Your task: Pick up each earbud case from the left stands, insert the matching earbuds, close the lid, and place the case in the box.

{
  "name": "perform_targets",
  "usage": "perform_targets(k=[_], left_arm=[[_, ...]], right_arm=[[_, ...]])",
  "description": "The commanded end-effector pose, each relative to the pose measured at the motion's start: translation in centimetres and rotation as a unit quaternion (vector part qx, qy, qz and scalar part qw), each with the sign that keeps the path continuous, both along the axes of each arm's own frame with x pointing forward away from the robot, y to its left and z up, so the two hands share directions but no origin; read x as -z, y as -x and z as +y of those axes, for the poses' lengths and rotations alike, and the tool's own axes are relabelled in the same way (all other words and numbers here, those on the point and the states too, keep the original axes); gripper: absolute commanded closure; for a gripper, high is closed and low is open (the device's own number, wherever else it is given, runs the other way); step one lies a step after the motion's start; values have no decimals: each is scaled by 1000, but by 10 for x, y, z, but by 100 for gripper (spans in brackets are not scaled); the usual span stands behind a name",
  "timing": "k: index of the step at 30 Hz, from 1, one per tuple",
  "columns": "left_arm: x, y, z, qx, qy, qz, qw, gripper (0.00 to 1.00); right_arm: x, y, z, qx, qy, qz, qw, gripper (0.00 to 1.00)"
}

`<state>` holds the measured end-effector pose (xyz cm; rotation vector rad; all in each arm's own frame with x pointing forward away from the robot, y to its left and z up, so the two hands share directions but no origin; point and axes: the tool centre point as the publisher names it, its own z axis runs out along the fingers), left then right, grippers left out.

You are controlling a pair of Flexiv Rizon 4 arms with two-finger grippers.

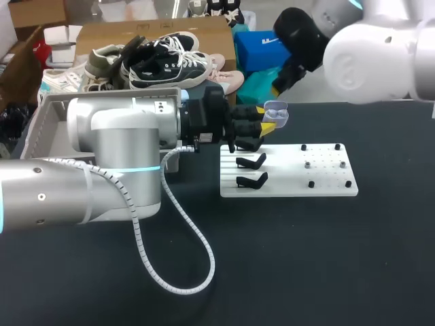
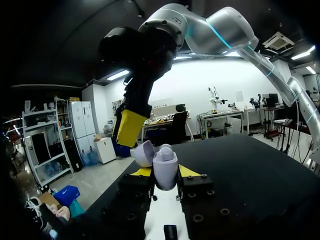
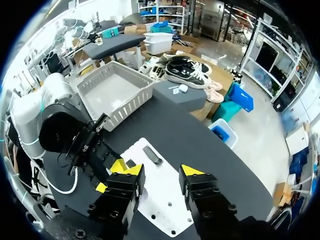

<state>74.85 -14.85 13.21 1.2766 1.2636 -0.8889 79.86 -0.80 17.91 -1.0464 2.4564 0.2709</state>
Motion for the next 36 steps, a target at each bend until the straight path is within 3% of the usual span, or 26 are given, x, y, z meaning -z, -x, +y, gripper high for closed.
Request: perform_targets(k=[1, 22, 29, 36], left_arm=[[0, 2, 0, -3, 2, -2, 1000, 100], [0, 2, 0, -3, 2, -2, 1000, 100], [0, 2, 0, -3, 2, -2, 1000, 100], [-14, -9, 32, -32, -7, -29, 999, 100]], right_arm=[[6, -5, 1, -1, 0, 10, 1000, 57], [6, 31, -3, 14, -3, 18, 1000, 57], [-4, 36, -11, 43, -28, 5, 999, 57], [-7, 37, -28, 93, -49, 3, 994, 58]])
